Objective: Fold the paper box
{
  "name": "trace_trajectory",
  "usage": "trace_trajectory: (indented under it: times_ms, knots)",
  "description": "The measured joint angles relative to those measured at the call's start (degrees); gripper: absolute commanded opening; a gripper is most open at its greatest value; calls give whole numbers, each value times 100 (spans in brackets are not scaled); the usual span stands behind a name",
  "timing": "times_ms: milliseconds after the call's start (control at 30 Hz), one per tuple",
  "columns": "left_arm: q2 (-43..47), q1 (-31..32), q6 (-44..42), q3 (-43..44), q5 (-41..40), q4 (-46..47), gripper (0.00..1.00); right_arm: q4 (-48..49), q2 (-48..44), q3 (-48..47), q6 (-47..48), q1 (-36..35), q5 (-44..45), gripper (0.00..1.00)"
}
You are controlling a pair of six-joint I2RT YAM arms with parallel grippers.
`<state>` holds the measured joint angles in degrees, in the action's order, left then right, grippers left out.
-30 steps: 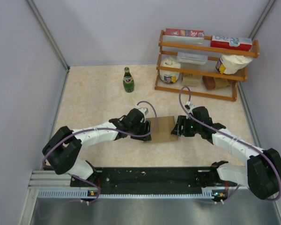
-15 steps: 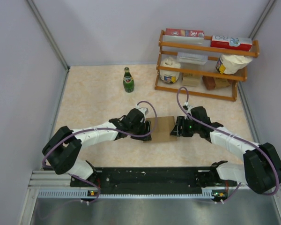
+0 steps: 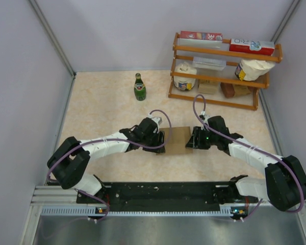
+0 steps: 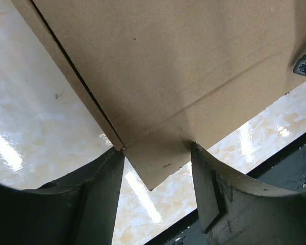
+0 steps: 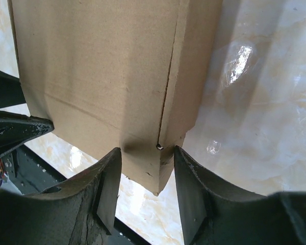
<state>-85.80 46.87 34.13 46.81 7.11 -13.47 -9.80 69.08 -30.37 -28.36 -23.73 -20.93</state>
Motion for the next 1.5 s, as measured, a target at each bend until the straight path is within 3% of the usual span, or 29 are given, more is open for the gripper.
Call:
trace_trajectory:
  times_ms: [633, 933, 1133, 1500]
  knots:
    - [-140, 0, -144, 2, 17, 140, 59, 4, 13, 2, -17, 0, 120, 46]
    - [-214, 0, -173, 0, 57, 190, 59, -11, 98, 0, -11, 0, 208, 60]
    - [-214, 0, -175, 0, 57, 197, 59, -227, 96, -111, 68, 0, 385, 63]
    - [-214, 0, -195, 0, 55, 195, 59, -304, 363, -925, 116, 149, 706, 52]
